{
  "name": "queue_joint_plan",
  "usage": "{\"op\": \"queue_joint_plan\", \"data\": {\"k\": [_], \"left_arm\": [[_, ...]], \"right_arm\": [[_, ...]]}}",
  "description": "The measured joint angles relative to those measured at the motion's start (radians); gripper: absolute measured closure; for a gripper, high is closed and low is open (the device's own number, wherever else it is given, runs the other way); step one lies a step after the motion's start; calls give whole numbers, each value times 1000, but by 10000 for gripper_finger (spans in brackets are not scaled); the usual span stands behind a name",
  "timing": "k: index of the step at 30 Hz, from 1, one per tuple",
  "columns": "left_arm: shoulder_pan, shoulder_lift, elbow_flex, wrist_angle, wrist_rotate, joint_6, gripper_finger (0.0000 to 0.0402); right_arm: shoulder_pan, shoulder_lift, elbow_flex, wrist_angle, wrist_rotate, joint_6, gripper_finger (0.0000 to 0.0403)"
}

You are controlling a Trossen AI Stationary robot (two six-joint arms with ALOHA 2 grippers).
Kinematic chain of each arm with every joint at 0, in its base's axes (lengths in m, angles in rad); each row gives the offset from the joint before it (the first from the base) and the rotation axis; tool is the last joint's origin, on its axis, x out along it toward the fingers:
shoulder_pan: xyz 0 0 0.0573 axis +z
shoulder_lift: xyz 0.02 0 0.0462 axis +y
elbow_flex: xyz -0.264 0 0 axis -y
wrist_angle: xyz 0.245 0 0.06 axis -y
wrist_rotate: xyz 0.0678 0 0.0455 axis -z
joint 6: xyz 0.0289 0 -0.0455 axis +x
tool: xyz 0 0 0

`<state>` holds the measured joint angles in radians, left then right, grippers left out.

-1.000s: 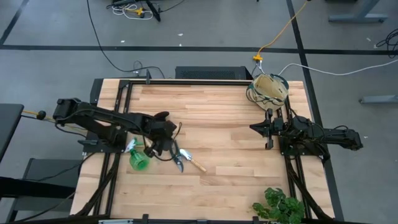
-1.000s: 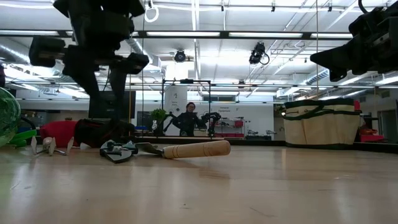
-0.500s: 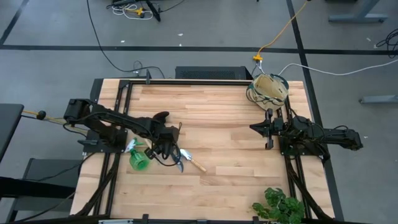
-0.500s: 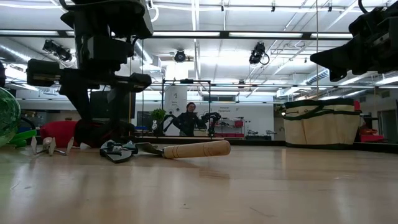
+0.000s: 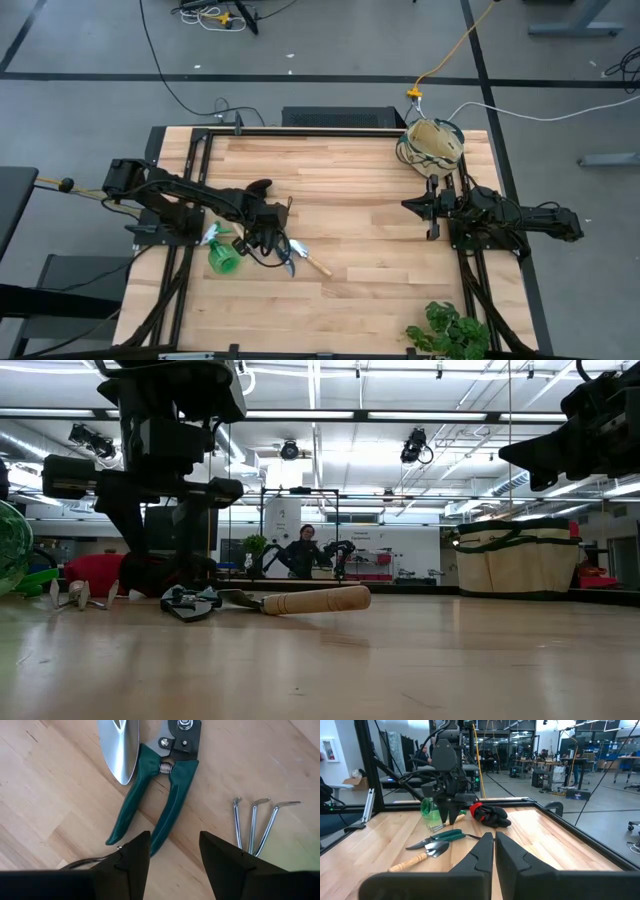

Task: Pick & Place Garden tools in Gardening bag
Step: Put the shear scissor into the gardening bag

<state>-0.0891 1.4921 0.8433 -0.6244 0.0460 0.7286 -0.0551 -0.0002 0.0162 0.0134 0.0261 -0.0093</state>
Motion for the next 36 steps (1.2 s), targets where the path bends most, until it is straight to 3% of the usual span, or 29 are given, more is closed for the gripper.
{"op": "queue_joint_plan", "data": {"k": [11, 27, 36], "left_arm": [[0, 0, 1, -2, -1, -3, 225], [0, -2, 95, -69, -34, -10, 225], [0, -2, 95, -67, 29, 76, 225]], "right_arm": [[0, 0, 0, 0, 0, 0, 382], [0, 0, 0, 0, 0, 0, 382], [0, 0, 0, 0, 0, 0, 382]]}}
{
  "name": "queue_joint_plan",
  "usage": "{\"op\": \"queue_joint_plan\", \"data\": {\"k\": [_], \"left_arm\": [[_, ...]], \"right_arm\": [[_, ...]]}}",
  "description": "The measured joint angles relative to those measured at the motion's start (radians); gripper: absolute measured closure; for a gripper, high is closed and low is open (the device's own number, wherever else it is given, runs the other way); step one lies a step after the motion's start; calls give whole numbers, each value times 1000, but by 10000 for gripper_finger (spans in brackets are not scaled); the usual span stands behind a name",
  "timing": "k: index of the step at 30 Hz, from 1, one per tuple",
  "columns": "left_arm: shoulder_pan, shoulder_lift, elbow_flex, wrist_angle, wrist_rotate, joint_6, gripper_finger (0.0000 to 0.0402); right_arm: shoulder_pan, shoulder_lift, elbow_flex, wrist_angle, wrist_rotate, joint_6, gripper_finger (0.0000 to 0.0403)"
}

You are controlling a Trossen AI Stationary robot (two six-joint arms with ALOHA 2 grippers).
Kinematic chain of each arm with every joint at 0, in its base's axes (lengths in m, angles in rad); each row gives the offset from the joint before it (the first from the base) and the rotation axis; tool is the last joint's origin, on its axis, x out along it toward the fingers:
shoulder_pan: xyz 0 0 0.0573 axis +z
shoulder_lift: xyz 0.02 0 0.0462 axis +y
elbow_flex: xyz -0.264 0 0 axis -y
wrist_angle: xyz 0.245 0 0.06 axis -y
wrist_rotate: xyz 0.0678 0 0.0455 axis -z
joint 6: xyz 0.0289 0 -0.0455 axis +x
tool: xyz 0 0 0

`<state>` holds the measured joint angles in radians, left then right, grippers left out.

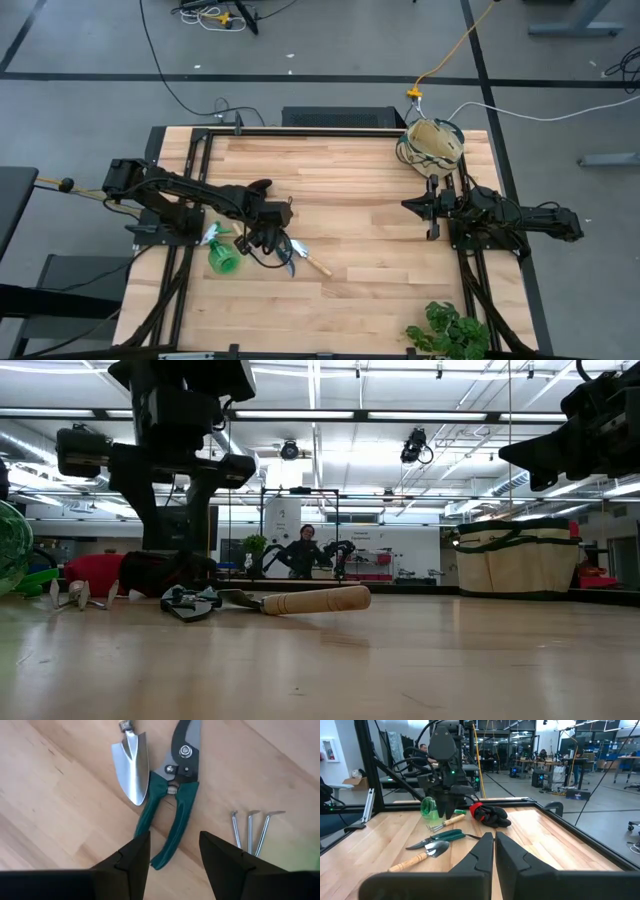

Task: Pick & Place Garden tools in Gardening bag
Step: Put the shear scissor into the gardening bag

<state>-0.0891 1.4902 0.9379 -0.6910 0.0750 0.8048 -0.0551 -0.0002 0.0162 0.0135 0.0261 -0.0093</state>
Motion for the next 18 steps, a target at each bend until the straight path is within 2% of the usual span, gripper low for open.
{"op": "queue_joint_plan", "data": {"k": [10, 18], "left_arm": [[1, 5, 0, 5, 0, 71, 225], [1, 93, 0, 9, -1, 71, 225]], "right_arm": [[0, 0, 0, 0, 0, 0, 382], [0, 0, 0, 0, 0, 0, 382]]}}
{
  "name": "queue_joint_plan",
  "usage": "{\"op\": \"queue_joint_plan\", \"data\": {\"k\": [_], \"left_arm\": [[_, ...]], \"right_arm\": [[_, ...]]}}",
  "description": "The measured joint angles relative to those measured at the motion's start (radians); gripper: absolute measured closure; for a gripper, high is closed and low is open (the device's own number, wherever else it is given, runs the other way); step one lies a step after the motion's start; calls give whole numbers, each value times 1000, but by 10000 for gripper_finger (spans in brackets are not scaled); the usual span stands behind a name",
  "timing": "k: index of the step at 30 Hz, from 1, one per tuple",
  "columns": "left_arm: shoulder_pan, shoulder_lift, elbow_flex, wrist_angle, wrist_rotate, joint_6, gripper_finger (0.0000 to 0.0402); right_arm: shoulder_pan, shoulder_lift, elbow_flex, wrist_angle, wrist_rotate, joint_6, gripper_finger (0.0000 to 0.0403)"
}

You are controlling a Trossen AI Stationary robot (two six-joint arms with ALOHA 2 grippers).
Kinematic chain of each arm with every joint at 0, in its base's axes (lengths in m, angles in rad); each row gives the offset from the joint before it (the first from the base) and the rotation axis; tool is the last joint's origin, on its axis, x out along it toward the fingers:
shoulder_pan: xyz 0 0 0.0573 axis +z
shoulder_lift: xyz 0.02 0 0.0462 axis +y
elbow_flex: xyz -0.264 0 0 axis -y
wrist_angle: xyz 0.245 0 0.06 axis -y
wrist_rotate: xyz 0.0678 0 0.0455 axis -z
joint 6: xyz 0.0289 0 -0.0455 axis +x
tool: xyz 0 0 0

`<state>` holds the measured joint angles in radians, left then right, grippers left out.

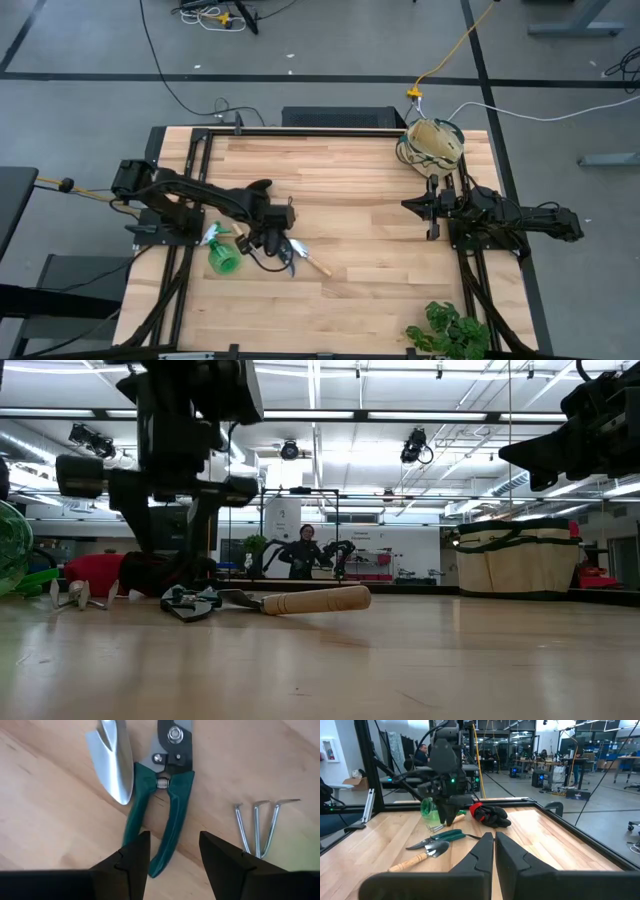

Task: Pick & Place Garden tools in Gardening bag
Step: Put the shear scissor into the gardening bag

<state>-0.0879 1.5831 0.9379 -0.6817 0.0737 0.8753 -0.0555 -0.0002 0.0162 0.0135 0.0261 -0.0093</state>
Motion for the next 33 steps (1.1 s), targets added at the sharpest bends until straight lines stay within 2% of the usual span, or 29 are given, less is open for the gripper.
{"op": "queue_joint_plan", "data": {"k": [14, 33], "left_arm": [[0, 129, 0, 9, -54, 1, 225], [0, 132, 0, 19, -54, 11, 225]], "right_arm": [[0, 0, 0, 0, 0, 0, 382], [0, 0, 0, 0, 0, 0, 382]]}}
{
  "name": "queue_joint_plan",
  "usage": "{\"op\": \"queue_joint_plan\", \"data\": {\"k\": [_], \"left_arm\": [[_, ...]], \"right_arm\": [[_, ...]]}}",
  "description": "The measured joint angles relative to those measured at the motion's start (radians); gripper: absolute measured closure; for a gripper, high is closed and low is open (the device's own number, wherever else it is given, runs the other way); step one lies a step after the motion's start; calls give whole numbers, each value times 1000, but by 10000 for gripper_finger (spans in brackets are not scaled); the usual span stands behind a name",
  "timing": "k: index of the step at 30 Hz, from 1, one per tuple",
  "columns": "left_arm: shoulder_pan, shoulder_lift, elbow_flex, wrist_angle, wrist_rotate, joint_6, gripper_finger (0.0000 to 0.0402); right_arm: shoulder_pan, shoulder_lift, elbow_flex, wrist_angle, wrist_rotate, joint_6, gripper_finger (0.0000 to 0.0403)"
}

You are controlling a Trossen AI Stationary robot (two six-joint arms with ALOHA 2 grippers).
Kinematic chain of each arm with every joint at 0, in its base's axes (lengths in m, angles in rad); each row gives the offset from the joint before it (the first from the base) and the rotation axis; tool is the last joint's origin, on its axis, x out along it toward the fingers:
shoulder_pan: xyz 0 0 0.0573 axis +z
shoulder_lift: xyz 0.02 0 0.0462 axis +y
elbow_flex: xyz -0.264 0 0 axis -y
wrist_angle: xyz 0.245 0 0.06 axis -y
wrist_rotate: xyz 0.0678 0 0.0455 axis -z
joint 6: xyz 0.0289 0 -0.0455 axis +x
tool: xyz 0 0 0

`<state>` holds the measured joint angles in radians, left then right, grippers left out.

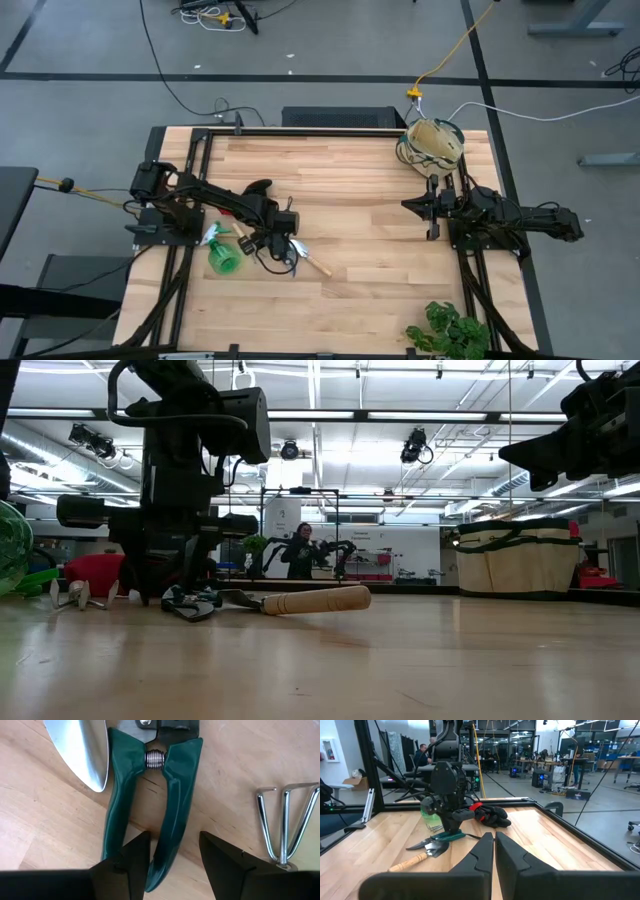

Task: Pick & Place Garden tools in Gardening bag
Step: Put the shear scissor into the gardening bag

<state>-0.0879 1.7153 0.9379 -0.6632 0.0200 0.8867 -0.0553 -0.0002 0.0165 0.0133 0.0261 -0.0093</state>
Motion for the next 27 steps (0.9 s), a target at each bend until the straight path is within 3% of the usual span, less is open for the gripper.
{"op": "queue_joint_plan", "data": {"k": [6, 18, 27], "left_arm": [[0, 0, 0, -1, 1, 0, 239], [0, 0, 0, -7, 10, -3, 341], [0, 0, 0, -21, 32, -3, 340]], "right_arm": [[0, 0, 0, 0, 0, 0, 382], [0, 0, 0, 0, 0, 0, 382], [0, 0, 0, 0, 0, 0, 382]]}}
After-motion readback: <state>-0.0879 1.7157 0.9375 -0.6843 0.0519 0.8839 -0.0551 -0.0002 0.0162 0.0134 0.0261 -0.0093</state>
